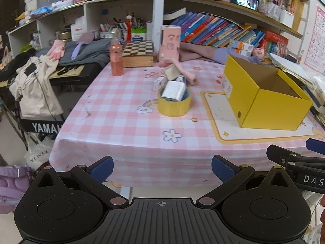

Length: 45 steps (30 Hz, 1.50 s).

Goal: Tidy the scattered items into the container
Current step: 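Move both tools toward the tape roll beside the yellow box, then grasp the white charger plug with the left gripper while the right gripper approaches the tape roll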

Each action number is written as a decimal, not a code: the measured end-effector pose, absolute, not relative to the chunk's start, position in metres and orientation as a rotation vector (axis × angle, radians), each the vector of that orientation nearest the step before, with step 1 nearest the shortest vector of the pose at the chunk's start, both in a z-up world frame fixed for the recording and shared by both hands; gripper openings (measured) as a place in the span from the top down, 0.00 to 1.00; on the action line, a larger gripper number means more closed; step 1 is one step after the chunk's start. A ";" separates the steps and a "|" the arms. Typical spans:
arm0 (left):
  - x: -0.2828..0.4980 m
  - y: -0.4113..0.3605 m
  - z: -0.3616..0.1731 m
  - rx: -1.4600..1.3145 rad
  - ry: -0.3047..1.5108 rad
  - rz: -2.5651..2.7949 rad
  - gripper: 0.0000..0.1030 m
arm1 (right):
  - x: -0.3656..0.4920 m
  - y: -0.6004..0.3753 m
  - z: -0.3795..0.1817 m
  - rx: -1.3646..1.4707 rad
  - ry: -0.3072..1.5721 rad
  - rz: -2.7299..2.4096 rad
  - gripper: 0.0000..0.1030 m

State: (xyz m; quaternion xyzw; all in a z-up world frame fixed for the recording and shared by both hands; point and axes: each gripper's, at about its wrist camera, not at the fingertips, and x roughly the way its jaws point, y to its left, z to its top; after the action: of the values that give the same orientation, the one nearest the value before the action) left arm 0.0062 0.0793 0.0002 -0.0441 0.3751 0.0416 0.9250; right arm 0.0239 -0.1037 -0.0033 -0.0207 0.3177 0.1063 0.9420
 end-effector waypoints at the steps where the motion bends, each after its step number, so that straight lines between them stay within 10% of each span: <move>1: 0.006 0.081 0.000 -0.093 0.771 0.091 0.00 | 0.025 -0.102 -0.003 -0.044 0.649 0.223 0.00; 30: 0.075 0.126 0.008 -0.163 0.711 0.107 0.01 | 0.098 -0.037 -0.019 -0.146 0.654 0.448 0.10; 45: 0.186 0.110 -0.008 -0.056 0.809 -0.138 0.29 | 0.166 -0.021 -0.043 -0.191 0.733 0.484 0.10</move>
State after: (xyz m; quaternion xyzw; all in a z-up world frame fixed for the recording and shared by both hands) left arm 0.1861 0.1098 -0.0079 -0.0273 0.3931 -0.0671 0.9166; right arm 0.1659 -0.0205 -0.0425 -0.0924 0.3542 0.2338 0.9007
